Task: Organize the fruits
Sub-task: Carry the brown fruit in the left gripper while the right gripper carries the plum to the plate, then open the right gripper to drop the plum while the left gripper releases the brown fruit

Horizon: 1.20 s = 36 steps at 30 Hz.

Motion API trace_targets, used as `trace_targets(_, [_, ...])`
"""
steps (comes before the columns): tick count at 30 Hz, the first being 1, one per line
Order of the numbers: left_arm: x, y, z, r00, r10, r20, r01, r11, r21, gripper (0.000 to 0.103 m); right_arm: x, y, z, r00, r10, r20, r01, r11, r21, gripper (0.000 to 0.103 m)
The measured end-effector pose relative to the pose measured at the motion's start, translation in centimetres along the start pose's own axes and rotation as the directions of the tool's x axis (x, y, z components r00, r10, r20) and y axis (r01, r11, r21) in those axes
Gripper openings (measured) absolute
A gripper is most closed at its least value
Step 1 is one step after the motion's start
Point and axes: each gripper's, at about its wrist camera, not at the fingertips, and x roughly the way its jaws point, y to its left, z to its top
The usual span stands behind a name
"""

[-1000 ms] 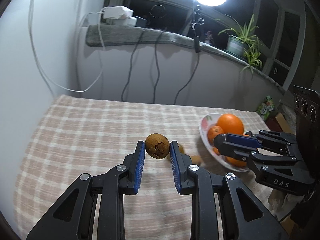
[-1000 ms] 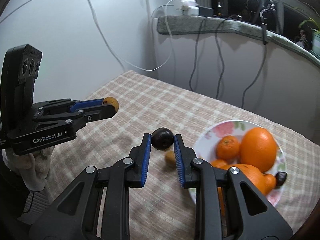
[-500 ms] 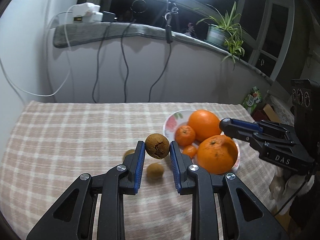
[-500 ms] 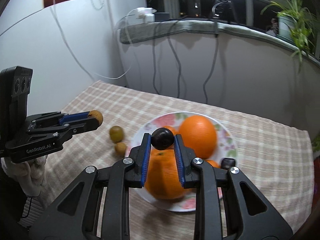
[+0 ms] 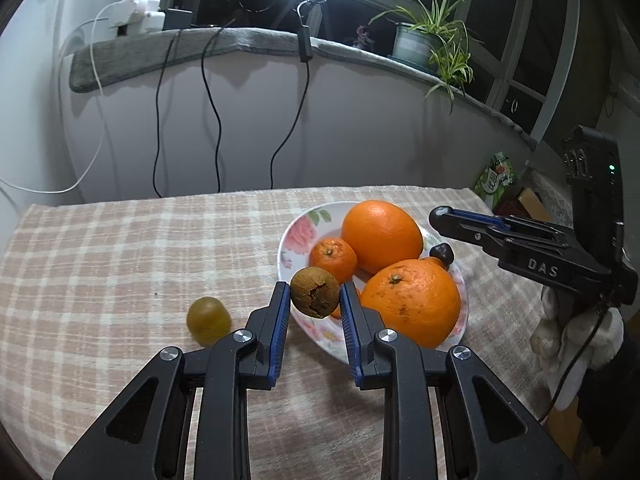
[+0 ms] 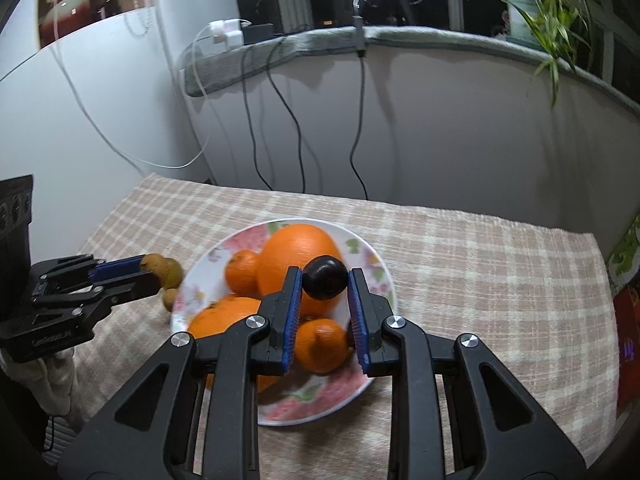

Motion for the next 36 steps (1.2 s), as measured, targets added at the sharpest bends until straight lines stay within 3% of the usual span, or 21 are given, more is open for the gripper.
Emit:
trace_targets(30, [0.9, -0.2, 0.0, 1.000, 0.002, -0.020, -0.003, 1.000, -0.002, 0.025, 1.9, -1.7, -0.5, 0.999, 0.015, -0.039, -0.013, 0.999, 0.047, 0.025])
trace_targets(31, [0.9, -0.3, 0.0, 1.000, 0.002, -0.020, -0.002, 1.000, -0.001, 0.027, 1.9, -1.6, -0.5, 0.999, 0.018, -0.041, -0.016, 0.999, 0.048, 0.028])
trace_targets(32, [0.9, -0.3, 0.0, 1.000, 0.001, -0.019, -0.001, 1.000, 0.000, 0.030, 1.9, -1.7, -0.5, 0.999, 0.018, -0.039, -0.016, 0.999, 0.049, 0.037])
trace_targets(34, [0.7, -0.3, 0.1, 1.000, 0.002, -0.015, -0.002, 1.000, 0.002, 0.047, 1.7, -1.6, -0.6, 0.999, 0.015, -0.028, -0.014, 0.999, 0.050, 0.054])
trace_targets(36, [0.7, -0.4, 0.1, 1.000, 0.003, -0.015, -0.003, 1.000, 0.002, 0.057, 1.6, -1.5, -0.5, 1.000, 0.010, -0.020, -0.009, 0.999, 0.046, 0.060])
